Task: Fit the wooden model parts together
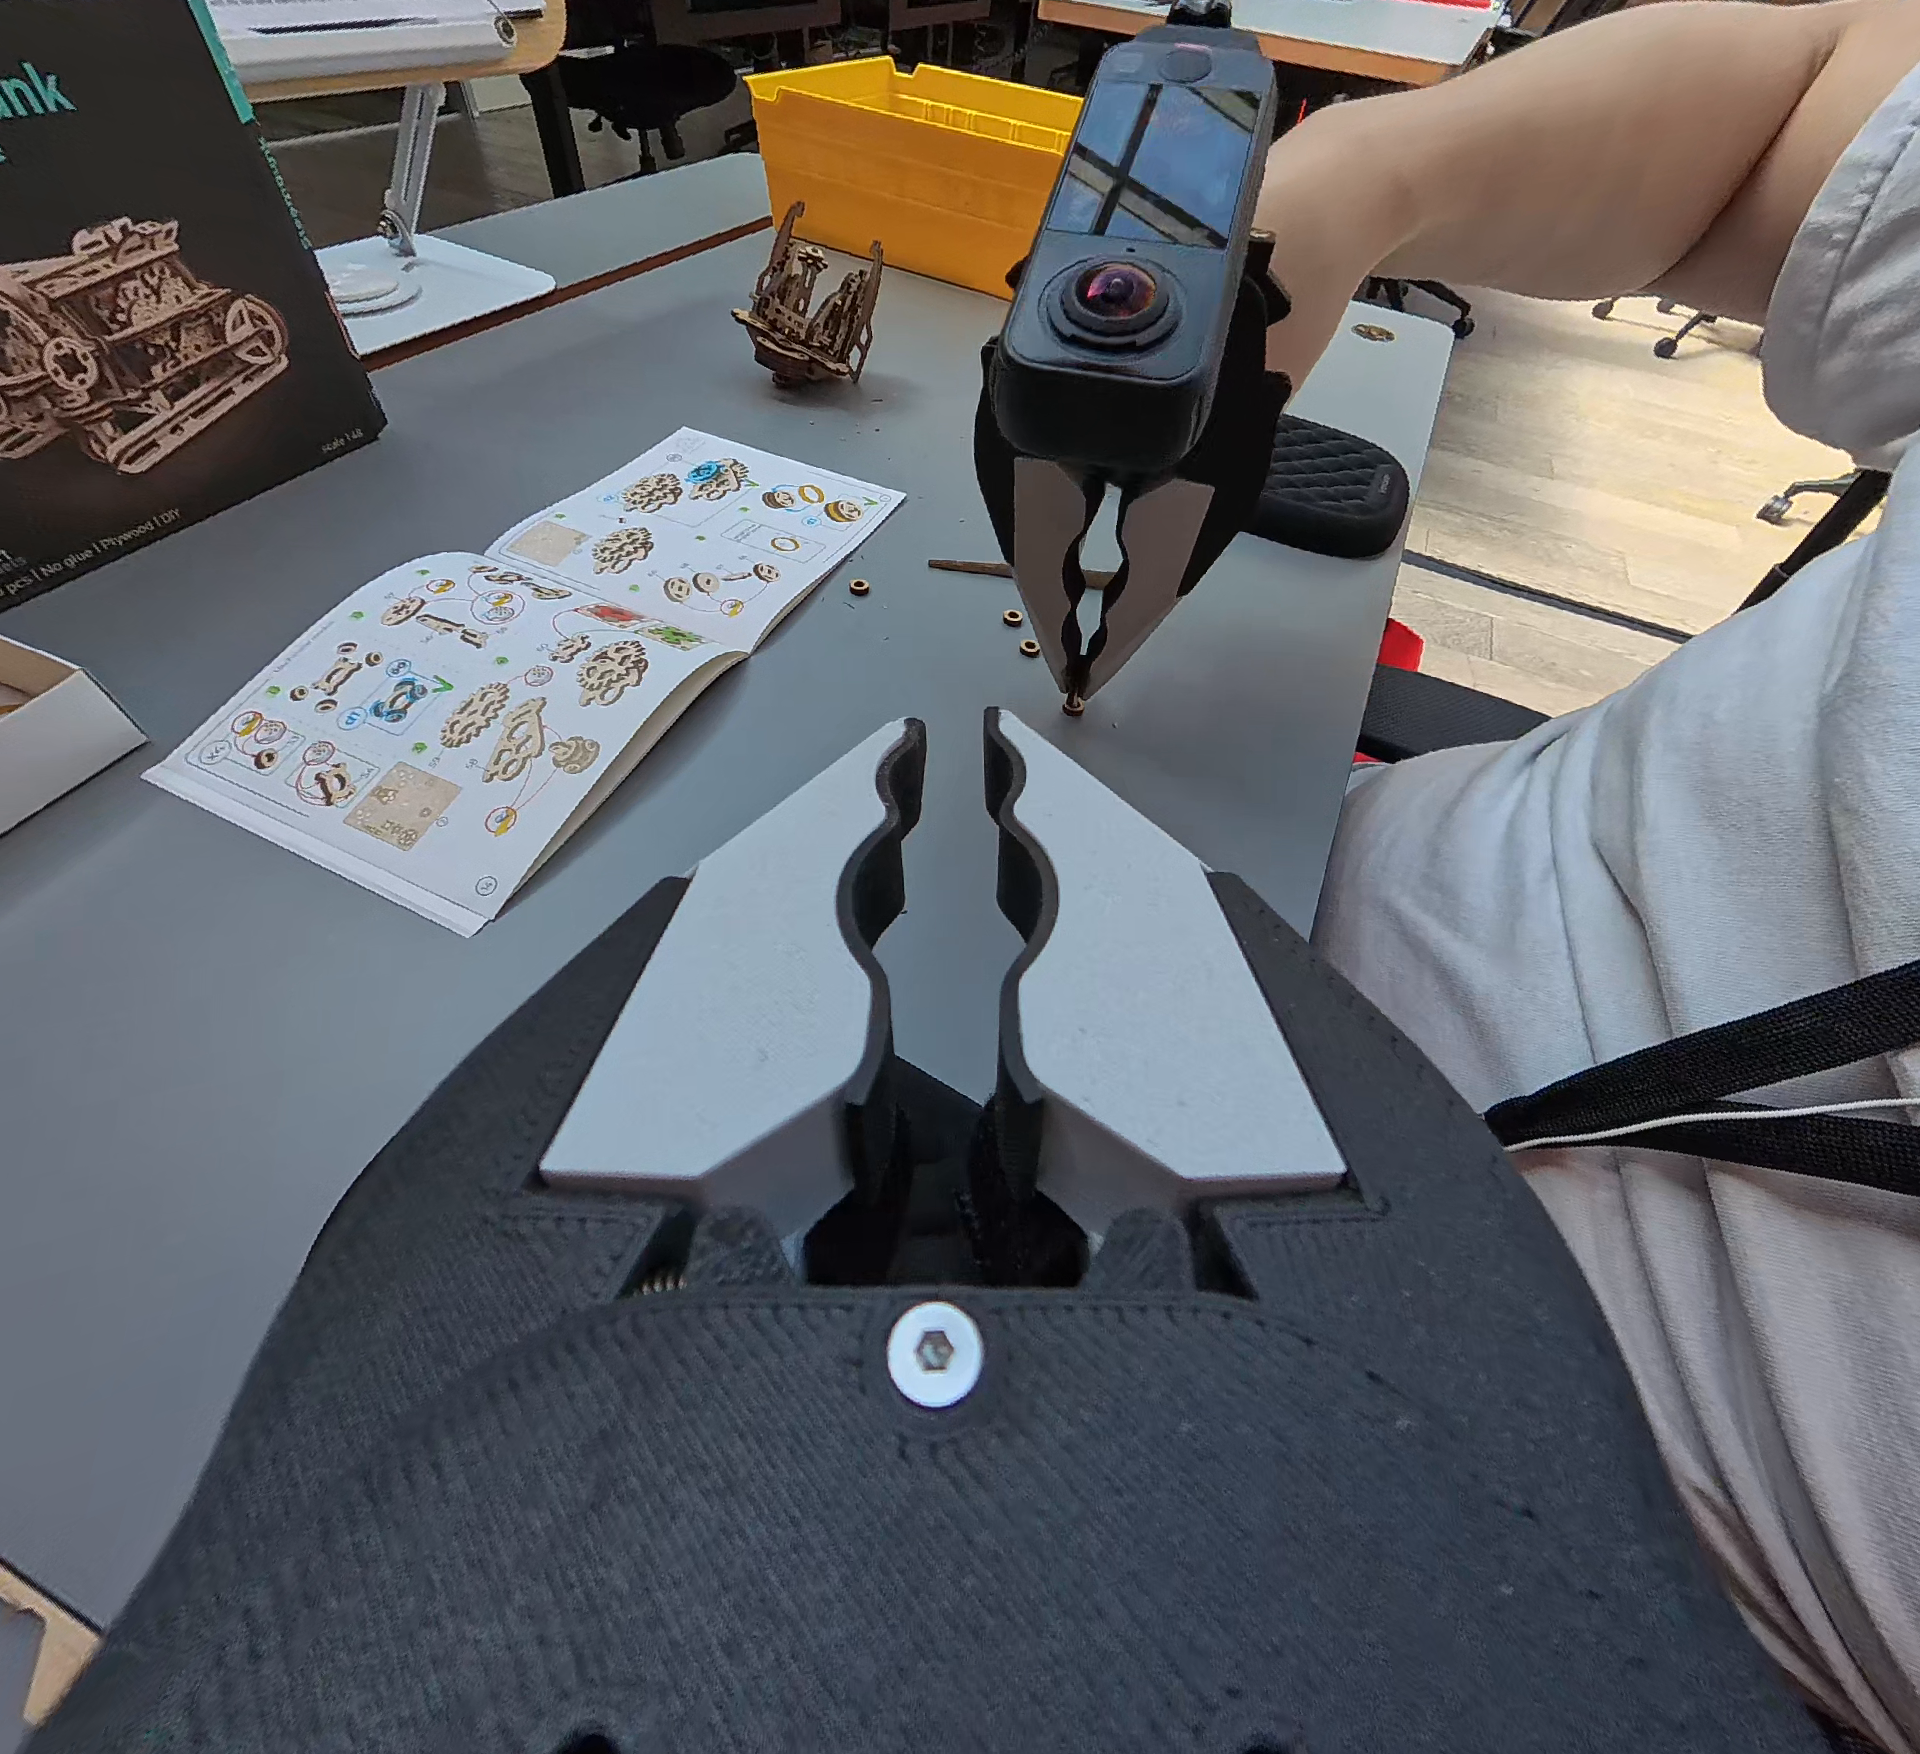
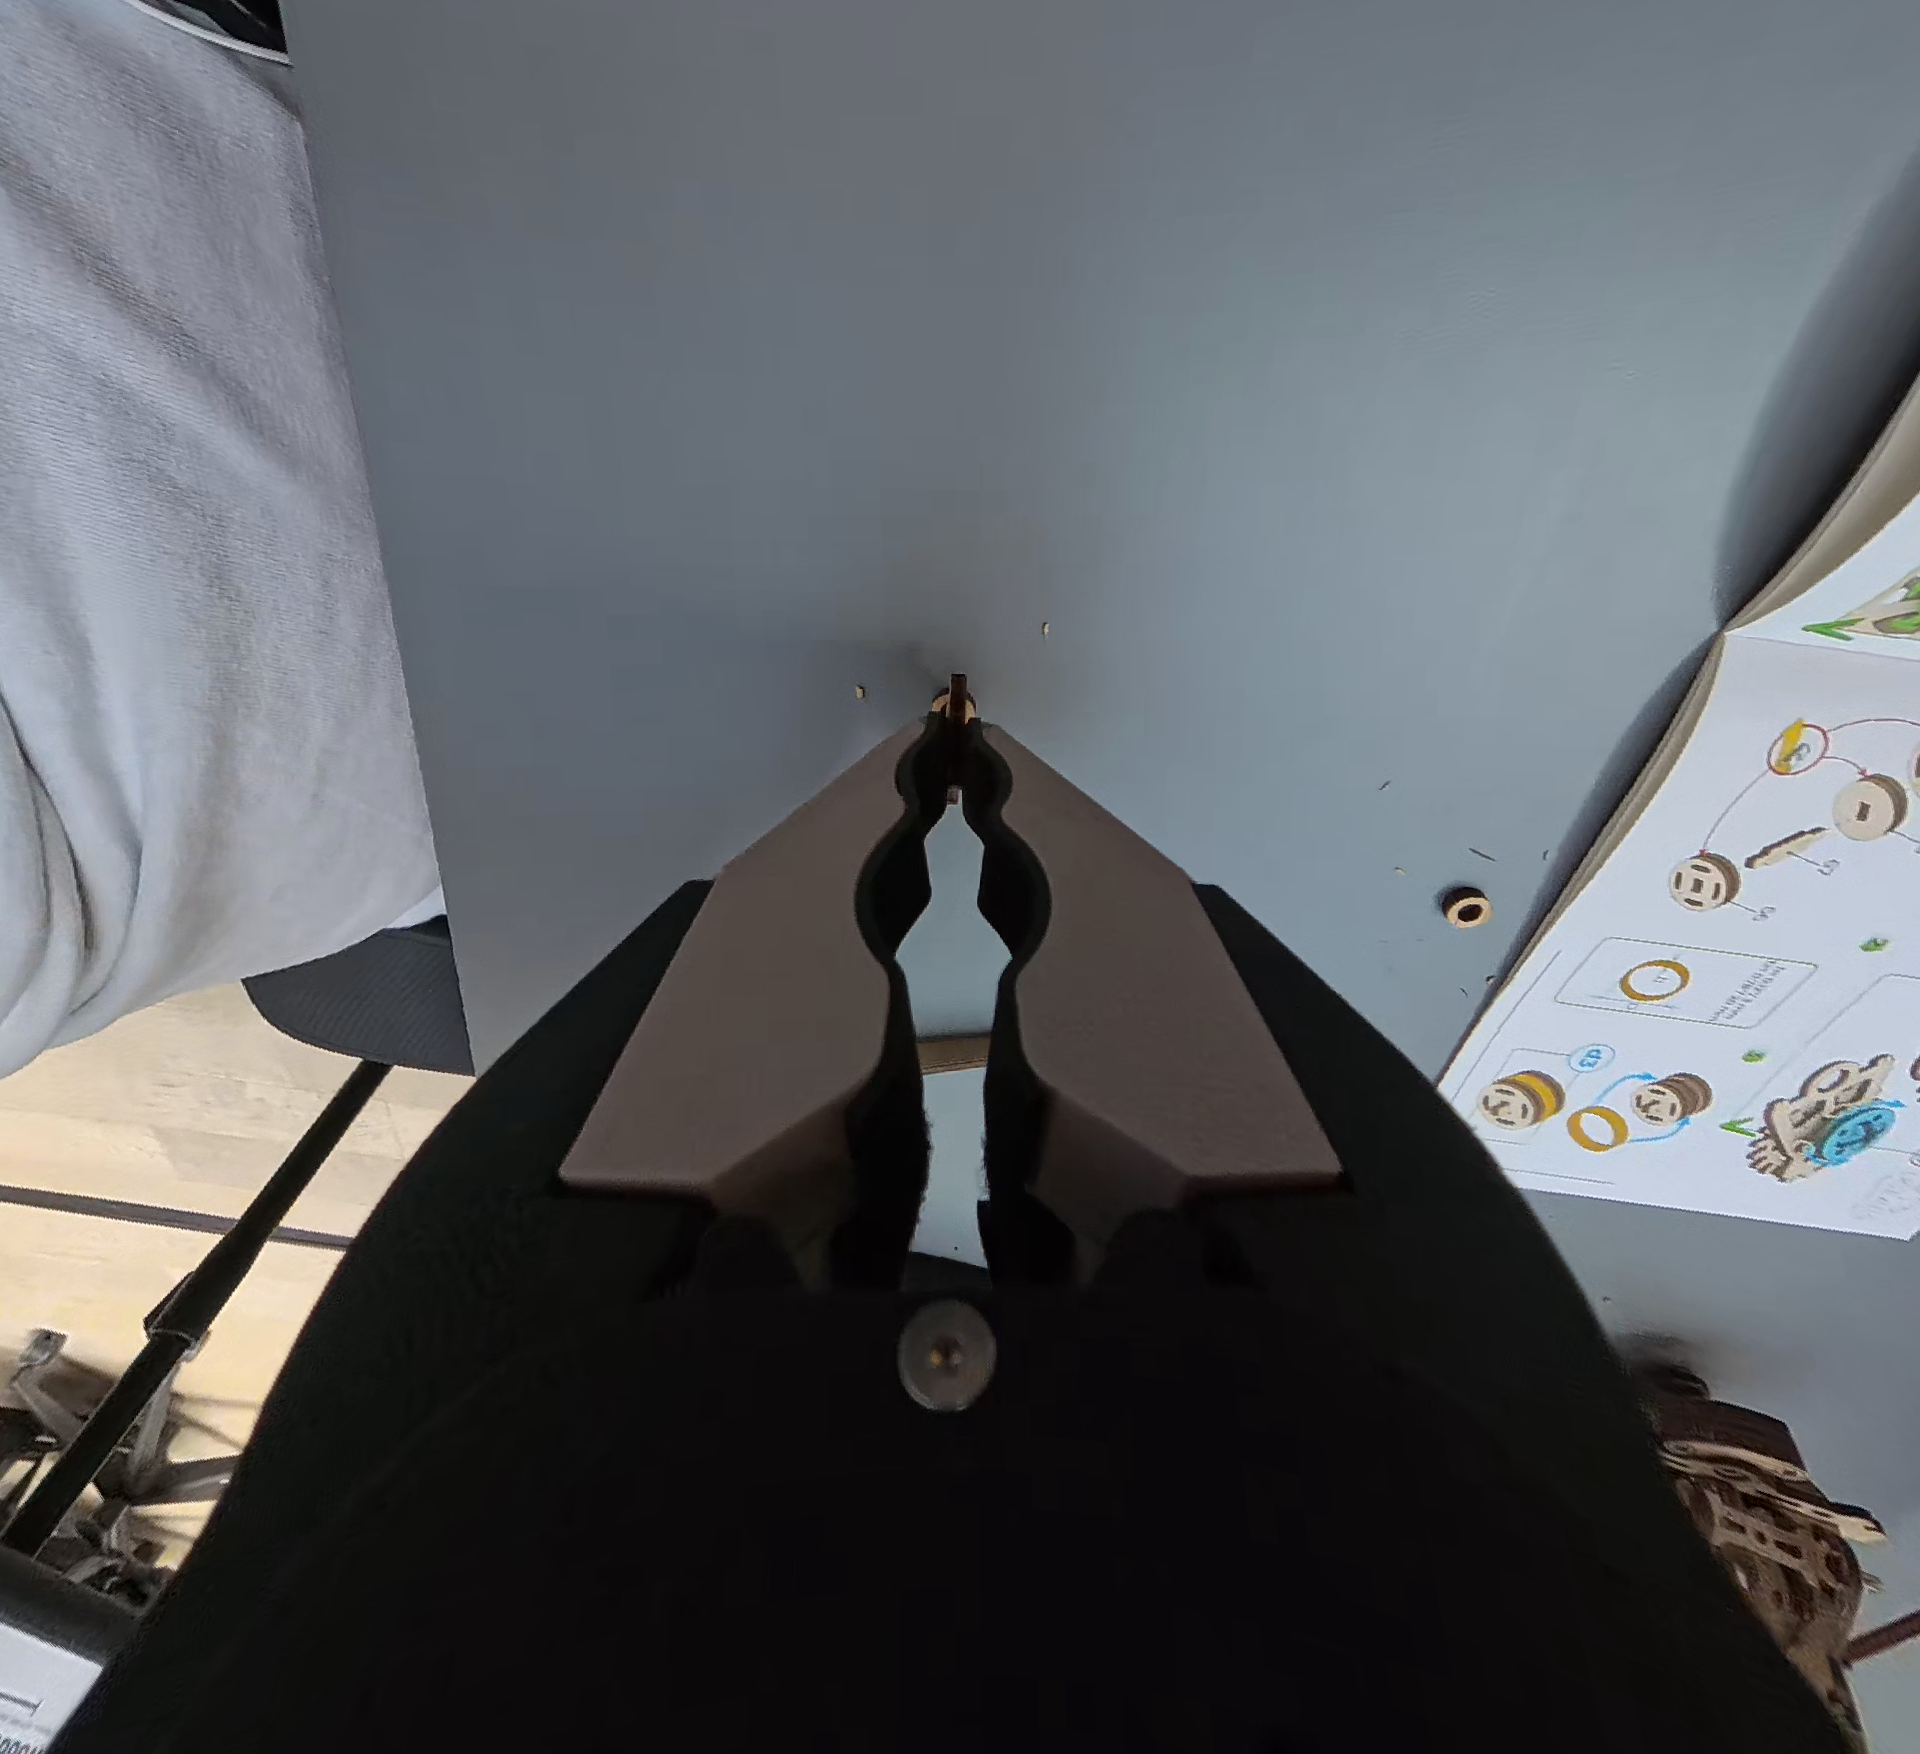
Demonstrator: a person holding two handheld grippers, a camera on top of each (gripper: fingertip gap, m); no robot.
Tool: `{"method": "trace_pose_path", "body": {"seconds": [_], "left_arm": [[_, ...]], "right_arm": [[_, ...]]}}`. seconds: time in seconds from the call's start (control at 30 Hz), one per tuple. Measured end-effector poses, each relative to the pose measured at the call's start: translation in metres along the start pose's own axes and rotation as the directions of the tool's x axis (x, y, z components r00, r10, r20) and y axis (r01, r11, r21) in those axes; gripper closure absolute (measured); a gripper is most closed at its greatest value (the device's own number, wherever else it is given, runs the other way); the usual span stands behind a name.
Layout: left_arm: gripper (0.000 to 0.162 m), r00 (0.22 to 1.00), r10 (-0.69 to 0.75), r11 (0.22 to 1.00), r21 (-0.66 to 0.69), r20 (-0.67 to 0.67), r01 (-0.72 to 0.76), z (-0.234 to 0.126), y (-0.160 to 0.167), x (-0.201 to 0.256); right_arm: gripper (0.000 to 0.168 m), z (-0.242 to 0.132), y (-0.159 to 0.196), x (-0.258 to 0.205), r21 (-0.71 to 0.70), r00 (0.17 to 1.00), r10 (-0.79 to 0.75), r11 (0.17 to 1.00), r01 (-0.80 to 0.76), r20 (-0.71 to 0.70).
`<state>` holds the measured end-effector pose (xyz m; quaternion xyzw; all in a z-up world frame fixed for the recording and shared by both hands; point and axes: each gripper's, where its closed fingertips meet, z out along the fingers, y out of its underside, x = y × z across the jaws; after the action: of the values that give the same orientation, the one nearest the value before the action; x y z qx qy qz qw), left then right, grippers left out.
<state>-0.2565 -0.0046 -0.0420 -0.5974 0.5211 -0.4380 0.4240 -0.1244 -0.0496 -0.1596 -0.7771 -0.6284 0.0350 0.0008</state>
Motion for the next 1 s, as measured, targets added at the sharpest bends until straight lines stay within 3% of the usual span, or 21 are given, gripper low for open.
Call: {"method": "trace_pose_path", "body": {"seconds": [0.17, 0.3, 0.47, 0.67, 0.73, 0.87, 1.0], "left_arm": [[0.152, 1.000, -0.003, 1.000, 0.008, -0.002, 0.003, 0.000, -0.001, -0.001], [0.150, 0.999, -0.006, 1.000, 0.002, -0.034, 0.006, 0.006, 0.003, 0.004], [0.150, 0.988, 0.010, 0.998, -0.056, -0.152, -0.019, 0.045, 0.018, 0.030], [0.162, 0.983, 0.097, 0.984, -0.131, -0.158, -0.118, 0.084, 0.037, 0.045], [0.162, 0.979, 0.135, 0.985, -0.086, -0.155, -0.149, 0.081, 0.031, 0.049], [0.162, 0.976, 0.088, 0.990, 0.126, -0.201, -0.063, 0.071, -0.006, 0.062], [0.161, 0.976, 0.108, 0.976, 0.208, -0.187, -0.068, 0.069, -0.014, 0.061]], "right_arm": [[0.168, -0.001, 0.000, 0.001, 0.077, 0.999, 0.048, 0.996, -0.048, 0.005], [0.168, -0.007, -0.007, 0.007, 0.264, 0.982, 0.161, 0.948, -0.181, 0.094], [0.168, -0.055, -0.045, -0.004, 0.614, 0.941, 0.136, 0.727, -0.307, 0.310], [0.168, -0.081, -0.061, -0.017, 0.799, 0.935, 0.049, 0.505, -0.327, 0.352], [0.168, -0.091, -0.063, -0.018, 0.850, 0.945, 0.027, 0.429, -0.306, 0.326], [0.168, -0.114, -0.066, -0.027, 0.935, 0.971, -0.069, 0.292, -0.201, 0.230], [0.168, -0.125, -0.064, -0.026, 0.967, 0.974, -0.111, 0.186, -0.174, 0.197]]}}
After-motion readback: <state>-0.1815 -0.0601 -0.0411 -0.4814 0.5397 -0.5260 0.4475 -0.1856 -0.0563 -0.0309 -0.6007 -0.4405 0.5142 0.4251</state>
